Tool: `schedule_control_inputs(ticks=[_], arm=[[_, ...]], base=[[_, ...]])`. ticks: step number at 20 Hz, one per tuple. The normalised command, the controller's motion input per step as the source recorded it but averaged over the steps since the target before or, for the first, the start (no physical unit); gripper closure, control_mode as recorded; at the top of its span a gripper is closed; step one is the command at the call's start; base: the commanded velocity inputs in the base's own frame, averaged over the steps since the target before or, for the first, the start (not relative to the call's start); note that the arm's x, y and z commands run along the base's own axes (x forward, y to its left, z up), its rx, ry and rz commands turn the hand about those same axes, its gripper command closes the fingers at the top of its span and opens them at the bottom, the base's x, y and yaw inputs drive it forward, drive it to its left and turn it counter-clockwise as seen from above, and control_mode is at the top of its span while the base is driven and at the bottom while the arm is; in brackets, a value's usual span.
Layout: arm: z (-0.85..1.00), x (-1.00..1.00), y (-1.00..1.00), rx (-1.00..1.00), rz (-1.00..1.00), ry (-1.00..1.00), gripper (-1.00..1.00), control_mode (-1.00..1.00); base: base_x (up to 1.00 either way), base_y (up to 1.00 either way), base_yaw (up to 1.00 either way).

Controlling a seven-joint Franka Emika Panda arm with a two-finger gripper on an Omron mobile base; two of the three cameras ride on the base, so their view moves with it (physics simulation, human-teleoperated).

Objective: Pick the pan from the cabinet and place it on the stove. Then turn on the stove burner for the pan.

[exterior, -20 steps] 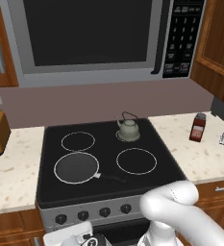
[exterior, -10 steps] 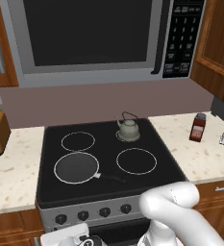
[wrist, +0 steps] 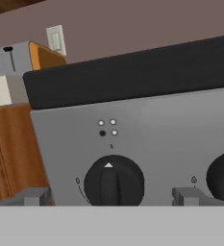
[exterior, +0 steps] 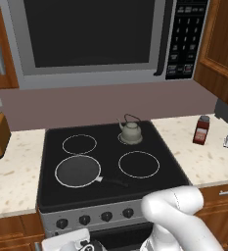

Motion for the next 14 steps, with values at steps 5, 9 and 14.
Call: schedule_control_inputs(ticks=[5,9,14], arm=[[-0.05,0.18,0.03,0.0,0.0,0.01,-1.0,-1.0],[-0.01,0.1,0.01,0.0,0.0,0.0,-1.0,-1.0],[-0.08,0.09,0.05,0.0,0.0,0.01,-1.0,-1.0]], base=[[0.0,0.0,0.0],[0.0,0.0,0.0],[0.0,0.0,0.0]])
